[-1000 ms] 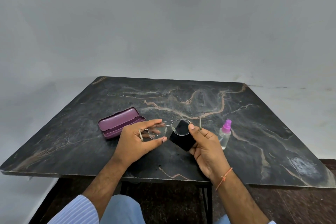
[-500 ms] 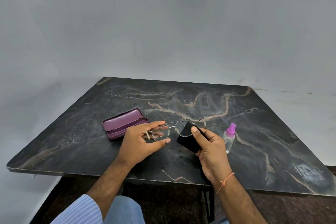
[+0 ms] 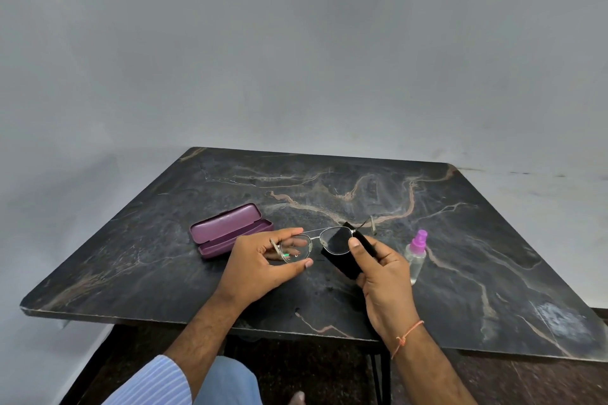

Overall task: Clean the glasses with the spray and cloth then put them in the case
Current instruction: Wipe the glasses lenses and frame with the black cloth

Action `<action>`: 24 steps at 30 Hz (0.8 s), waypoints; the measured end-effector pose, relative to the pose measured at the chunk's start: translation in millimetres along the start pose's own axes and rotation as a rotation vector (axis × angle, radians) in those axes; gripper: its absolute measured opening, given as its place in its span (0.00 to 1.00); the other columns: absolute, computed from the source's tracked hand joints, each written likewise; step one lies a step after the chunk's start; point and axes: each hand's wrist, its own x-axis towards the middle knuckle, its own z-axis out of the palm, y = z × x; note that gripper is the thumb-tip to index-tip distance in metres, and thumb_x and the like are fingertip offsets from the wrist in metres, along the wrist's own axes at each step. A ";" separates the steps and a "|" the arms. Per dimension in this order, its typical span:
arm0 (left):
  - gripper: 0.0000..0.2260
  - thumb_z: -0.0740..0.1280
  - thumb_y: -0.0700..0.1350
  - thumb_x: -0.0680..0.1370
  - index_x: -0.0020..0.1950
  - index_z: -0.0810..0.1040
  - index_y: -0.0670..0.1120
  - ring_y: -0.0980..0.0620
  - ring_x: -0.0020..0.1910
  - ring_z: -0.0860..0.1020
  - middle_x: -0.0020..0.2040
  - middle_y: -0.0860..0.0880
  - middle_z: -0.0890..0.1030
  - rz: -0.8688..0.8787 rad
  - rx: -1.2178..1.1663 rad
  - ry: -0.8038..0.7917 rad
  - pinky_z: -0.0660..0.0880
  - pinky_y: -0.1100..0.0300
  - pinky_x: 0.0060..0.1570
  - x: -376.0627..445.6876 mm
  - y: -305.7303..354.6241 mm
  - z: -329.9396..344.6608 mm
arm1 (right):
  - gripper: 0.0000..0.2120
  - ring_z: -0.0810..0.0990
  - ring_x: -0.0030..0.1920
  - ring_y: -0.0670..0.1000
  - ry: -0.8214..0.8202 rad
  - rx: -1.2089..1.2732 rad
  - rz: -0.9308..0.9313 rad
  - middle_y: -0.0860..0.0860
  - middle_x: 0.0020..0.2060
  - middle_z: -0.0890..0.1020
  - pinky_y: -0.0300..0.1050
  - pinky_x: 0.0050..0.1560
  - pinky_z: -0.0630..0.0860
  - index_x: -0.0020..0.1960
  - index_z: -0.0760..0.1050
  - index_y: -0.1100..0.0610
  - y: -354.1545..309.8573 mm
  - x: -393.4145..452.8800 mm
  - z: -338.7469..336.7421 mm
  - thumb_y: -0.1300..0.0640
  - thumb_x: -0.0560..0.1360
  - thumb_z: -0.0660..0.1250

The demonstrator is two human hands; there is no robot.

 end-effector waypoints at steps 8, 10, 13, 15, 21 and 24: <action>0.28 0.86 0.42 0.70 0.69 0.85 0.49 0.57 0.55 0.90 0.57 0.57 0.90 -0.048 -0.054 -0.024 0.86 0.54 0.60 0.0 -0.7 -1.2 | 0.16 0.86 0.60 0.63 -0.169 0.007 0.158 0.64 0.59 0.87 0.58 0.58 0.85 0.59 0.86 0.60 -2.2 3.2 -2.2 0.51 0.80 0.67; 0.27 0.86 0.43 0.70 0.69 0.85 0.50 0.57 0.55 0.90 0.56 0.57 0.91 -0.046 -0.057 -0.009 0.86 0.54 0.60 0.3 -0.6 -0.9 | 0.16 0.88 0.59 0.61 -0.149 0.001 0.140 0.63 0.56 0.88 0.55 0.58 0.85 0.55 0.87 0.61 -2.7 2.3 0.3 0.52 0.80 0.67; 0.27 0.86 0.43 0.70 0.68 0.85 0.51 0.56 0.54 0.90 0.56 0.57 0.91 -0.033 -0.058 0.010 0.86 0.55 0.59 1.5 -2.5 -0.6 | 0.11 0.90 0.49 0.56 -0.095 0.002 0.063 0.62 0.49 0.90 0.48 0.49 0.87 0.48 0.89 0.60 -2.3 2.3 1.7 0.56 0.79 0.70; 0.27 0.86 0.43 0.70 0.68 0.85 0.51 0.56 0.54 0.90 0.56 0.57 0.91 -0.030 -0.054 0.007 0.86 0.55 0.59 1.6 -3.7 -0.2 | 0.09 0.90 0.46 0.54 -0.057 0.000 0.037 0.59 0.46 0.90 0.44 0.45 0.86 0.45 0.89 0.58 -2.9 1.6 1.6 0.60 0.80 0.71; 0.27 0.86 0.44 0.70 0.68 0.85 0.51 0.56 0.53 0.90 0.55 0.57 0.91 -0.014 -0.028 -0.017 0.86 0.53 0.60 0.8 -4.9 -0.4 | 0.11 0.89 0.54 0.55 -0.124 0.042 0.095 0.61 0.56 0.89 0.51 0.52 0.86 0.59 0.85 0.61 -3.3 4.1 -1.2 0.60 0.82 0.67; 0.27 0.86 0.44 0.70 0.68 0.85 0.53 0.56 0.54 0.90 0.55 0.57 0.91 -0.019 -0.045 -0.002 0.86 0.54 0.60 0.8 -3.8 -1.2 | 0.14 0.89 0.56 0.58 -0.169 0.024 0.132 0.62 0.56 0.88 0.53 0.56 0.86 0.57 0.87 0.61 -2.5 4.7 -1.3 0.54 0.80 0.67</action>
